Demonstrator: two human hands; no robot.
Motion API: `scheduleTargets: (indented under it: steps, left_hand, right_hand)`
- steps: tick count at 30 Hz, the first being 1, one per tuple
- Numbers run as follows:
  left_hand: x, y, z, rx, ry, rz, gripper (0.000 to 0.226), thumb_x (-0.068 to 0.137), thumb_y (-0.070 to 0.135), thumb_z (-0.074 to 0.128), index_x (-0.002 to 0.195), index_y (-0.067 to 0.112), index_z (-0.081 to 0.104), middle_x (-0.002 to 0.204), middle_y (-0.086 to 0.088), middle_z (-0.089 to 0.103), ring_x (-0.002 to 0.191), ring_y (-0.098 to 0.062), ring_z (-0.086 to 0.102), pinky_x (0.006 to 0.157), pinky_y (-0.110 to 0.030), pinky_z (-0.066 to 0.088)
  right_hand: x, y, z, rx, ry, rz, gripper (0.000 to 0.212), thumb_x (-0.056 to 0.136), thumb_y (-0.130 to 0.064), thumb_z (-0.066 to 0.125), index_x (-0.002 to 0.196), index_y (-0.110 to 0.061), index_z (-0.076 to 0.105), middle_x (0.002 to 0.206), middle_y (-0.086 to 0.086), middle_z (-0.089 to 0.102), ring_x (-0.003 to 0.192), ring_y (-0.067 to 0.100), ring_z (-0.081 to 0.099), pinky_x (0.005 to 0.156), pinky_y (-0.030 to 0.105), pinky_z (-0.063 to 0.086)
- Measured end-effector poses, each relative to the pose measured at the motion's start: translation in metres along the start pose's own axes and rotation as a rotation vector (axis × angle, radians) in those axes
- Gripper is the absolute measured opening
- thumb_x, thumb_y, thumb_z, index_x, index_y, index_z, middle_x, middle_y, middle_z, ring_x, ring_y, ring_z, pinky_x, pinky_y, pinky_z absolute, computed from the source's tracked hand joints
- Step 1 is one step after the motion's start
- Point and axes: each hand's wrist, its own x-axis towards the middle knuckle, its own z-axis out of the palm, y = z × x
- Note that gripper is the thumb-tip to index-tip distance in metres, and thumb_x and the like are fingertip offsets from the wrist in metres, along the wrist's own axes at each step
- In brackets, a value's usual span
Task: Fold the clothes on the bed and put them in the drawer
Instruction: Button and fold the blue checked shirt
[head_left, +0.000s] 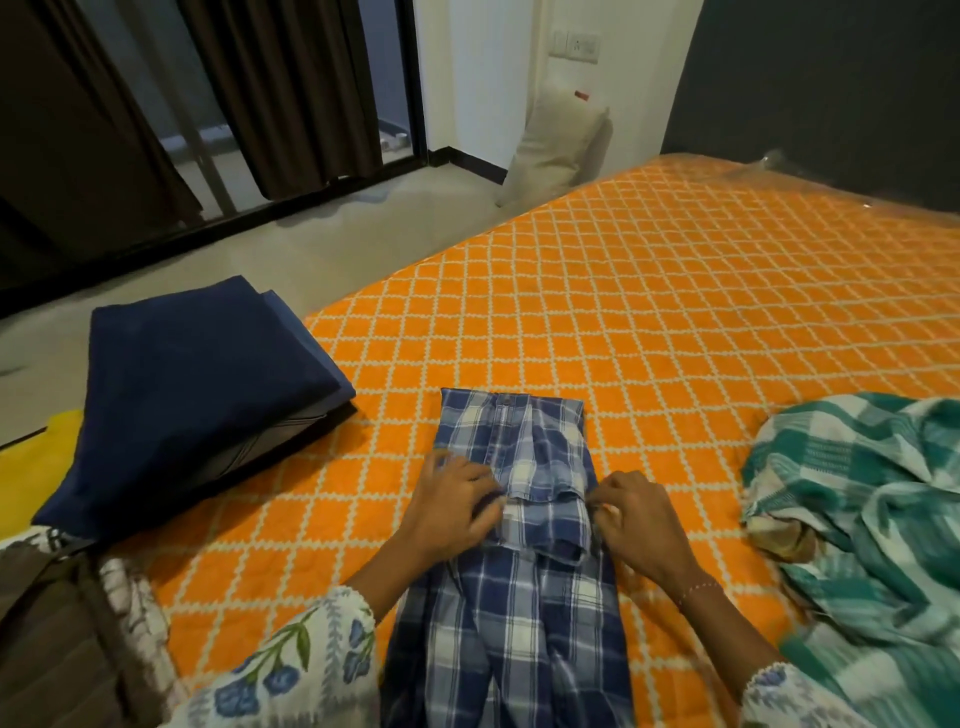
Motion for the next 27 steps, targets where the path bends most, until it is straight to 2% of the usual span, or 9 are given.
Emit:
scheduleTargets:
  steps: [2,5,8,10,14,17,20,24,27]
  left_hand:
    - [0.014,-0.001,-0.011,-0.138,0.112,-0.232,0.042,0.092,0.038,0.040,0.077,0.017,0.072,0.088,0.004,0.068,0.086,-0.013,0.058,0.087,-0.036,0.032]
    - [0.054,-0.021,-0.016,-0.339,0.195,-0.686,0.033,0.097,0.028,0.047,0.087,0.005,0.069,0.084,-0.010,0.065,0.077,-0.025,0.055,0.067,-0.035,0.039]
    - [0.097,-0.050,-0.013,-0.409,0.119,-1.007,0.046,0.098,0.032,0.050,0.068,-0.002,0.058,0.061,-0.022,0.048,0.059,-0.038,0.048,0.051,-0.041,0.035]
    - [0.117,-0.060,-0.001,-0.306,-0.048,-1.048,0.052,0.098,0.041,0.048,0.057,0.009,0.046,0.055,-0.013,0.041,0.052,-0.027,0.042,0.049,-0.030,0.025]
    - [0.134,-0.072,0.030,-0.179,-0.306,-0.998,0.050,0.094,0.048,0.049,0.101,0.001,0.064,0.098,-0.020,0.065,0.086,-0.034,0.062,0.059,-0.030,0.035]
    - [0.136,-0.080,0.035,-0.245,-0.436,-0.956,0.029,0.095,0.025,0.048,0.084,0.002,0.062,0.081,-0.024,0.058,0.056,-0.026,0.046,0.051,-0.024,0.022]
    - [0.131,-0.087,0.036,-0.245,-0.356,-0.957,0.043,0.095,0.021,0.046,0.055,0.014,0.033,0.053,-0.005,0.031,0.047,-0.018,0.024,0.049,-0.024,0.018]
    - [0.120,-0.074,0.041,-0.268,-0.052,-1.020,0.047,0.095,0.022,0.047,0.052,0.015,0.030,0.050,-0.002,0.028,0.045,-0.018,0.024,0.049,-0.026,0.016]
    - [0.118,-0.062,0.048,-0.288,0.048,-1.089,0.043,0.097,0.020,0.043,0.055,0.014,0.035,0.052,-0.007,0.035,0.047,-0.019,0.027,0.051,-0.029,0.020]
  right_hand:
    - [0.018,-0.007,-0.007,0.162,0.073,0.162,0.023,0.088,-0.013,0.050,0.080,-0.010,0.072,0.083,0.007,0.068,0.077,0.029,0.057,0.072,0.040,0.043]
    - [0.065,-0.003,-0.007,0.254,0.144,0.393,0.023,0.099,-0.021,0.051,0.100,-0.005,0.068,0.089,0.015,0.067,0.069,0.030,0.051,0.063,0.035,0.038]
    - [0.111,0.009,0.004,0.161,-0.023,0.612,0.048,0.099,-0.045,0.045,0.065,-0.011,0.052,0.061,0.008,0.045,0.054,0.025,0.038,0.055,0.032,0.028]
    - [0.132,0.018,0.019,0.098,-0.110,0.674,0.055,0.096,-0.054,0.043,0.057,-0.017,0.035,0.057,0.005,0.034,0.050,0.021,0.032,0.050,0.029,0.021]
    - [0.155,0.020,0.040,0.151,-0.217,0.614,0.050,0.099,-0.035,0.047,0.055,-0.018,0.031,0.055,0.004,0.030,0.048,0.019,0.028,0.048,0.026,0.019]
    - [0.162,0.018,0.043,0.176,-0.206,0.558,0.049,0.097,-0.016,0.046,0.050,-0.016,0.033,0.051,0.003,0.029,0.046,0.017,0.024,0.047,0.026,0.017]
    - [0.161,0.021,0.042,0.175,-0.119,0.545,0.049,0.098,-0.019,0.044,0.050,-0.017,0.034,0.052,0.003,0.033,0.047,0.018,0.027,0.051,0.028,0.021]
    - [0.156,0.017,0.039,0.265,0.051,0.590,0.050,0.099,-0.015,0.042,0.051,-0.016,0.028,0.052,0.006,0.026,0.049,0.020,0.019,0.054,0.030,0.015]
    - [0.152,0.008,0.043,0.432,0.142,0.746,0.053,0.099,-0.012,0.043,0.049,-0.015,0.025,0.051,0.007,0.021,0.050,0.020,0.014,0.054,0.032,0.009]
